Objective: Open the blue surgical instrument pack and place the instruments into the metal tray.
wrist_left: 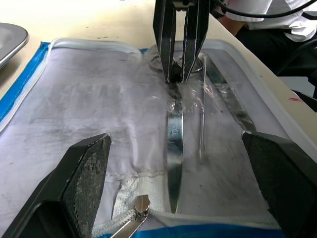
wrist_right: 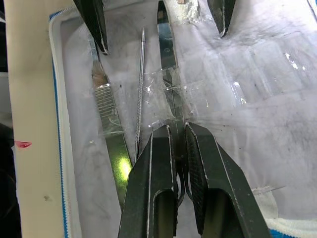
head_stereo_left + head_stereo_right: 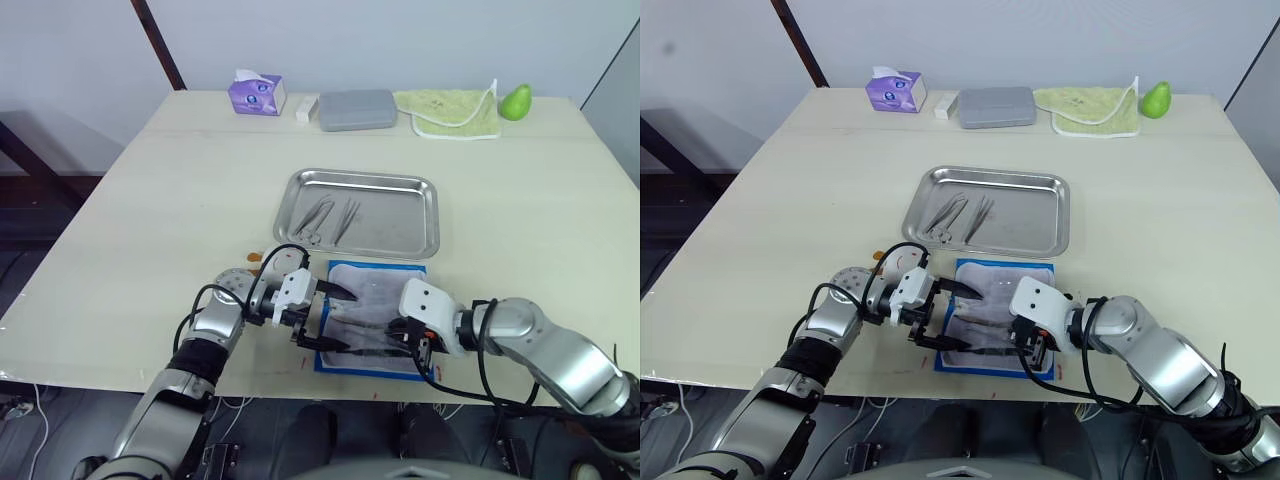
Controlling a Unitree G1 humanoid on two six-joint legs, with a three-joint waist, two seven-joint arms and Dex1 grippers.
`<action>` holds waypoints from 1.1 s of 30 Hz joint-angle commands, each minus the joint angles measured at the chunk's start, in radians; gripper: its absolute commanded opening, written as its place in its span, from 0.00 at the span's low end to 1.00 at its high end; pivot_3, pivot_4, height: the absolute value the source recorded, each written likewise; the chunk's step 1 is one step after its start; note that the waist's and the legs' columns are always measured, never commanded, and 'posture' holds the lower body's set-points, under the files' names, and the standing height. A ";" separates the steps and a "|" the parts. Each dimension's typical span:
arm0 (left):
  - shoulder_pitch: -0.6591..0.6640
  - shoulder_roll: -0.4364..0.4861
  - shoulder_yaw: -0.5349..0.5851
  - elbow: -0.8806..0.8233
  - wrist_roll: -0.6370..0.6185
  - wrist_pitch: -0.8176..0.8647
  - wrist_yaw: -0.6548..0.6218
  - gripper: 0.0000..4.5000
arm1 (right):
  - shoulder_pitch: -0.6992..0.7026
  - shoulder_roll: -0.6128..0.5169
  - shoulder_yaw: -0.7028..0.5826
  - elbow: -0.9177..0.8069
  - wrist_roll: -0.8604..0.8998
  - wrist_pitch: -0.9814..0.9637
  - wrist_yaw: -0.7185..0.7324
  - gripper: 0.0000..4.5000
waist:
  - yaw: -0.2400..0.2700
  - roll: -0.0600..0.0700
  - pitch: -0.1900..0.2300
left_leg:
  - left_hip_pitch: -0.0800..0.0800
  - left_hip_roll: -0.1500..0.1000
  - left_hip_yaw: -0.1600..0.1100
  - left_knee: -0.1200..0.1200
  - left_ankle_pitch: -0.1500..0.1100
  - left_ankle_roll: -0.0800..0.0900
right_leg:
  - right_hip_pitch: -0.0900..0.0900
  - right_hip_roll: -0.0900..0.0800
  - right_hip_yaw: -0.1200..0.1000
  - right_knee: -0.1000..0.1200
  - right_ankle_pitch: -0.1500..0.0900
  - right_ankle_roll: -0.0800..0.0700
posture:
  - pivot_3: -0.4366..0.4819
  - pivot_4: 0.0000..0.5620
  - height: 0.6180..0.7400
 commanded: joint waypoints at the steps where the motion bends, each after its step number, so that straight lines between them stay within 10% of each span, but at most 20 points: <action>1: 0.018 0.001 -0.023 0.012 0.033 0.013 -0.004 1.00 | -0.062 -0.013 -0.023 -0.045 0.023 0.044 0.010 0.02 | 0.000 -0.001 0.001 | 0.000 0.000 0.000 0.000 0.000 0.000 | 0.000 0.000 0.000 0.000 0.000 0.000 | 0.48 0.27 1.00; 33: 0.077 -0.016 -0.050 -0.135 0.090 0.158 0.147 1.00 | -0.160 -0.150 0.100 0.107 -0.052 -0.176 0.156 0.02 | 0.001 -0.002 0.004 | -0.002 -0.001 -0.002 0.000 0.000 0.000 | -0.002 -0.001 -0.001 0.000 0.000 0.000 | 0.48 0.27 1.00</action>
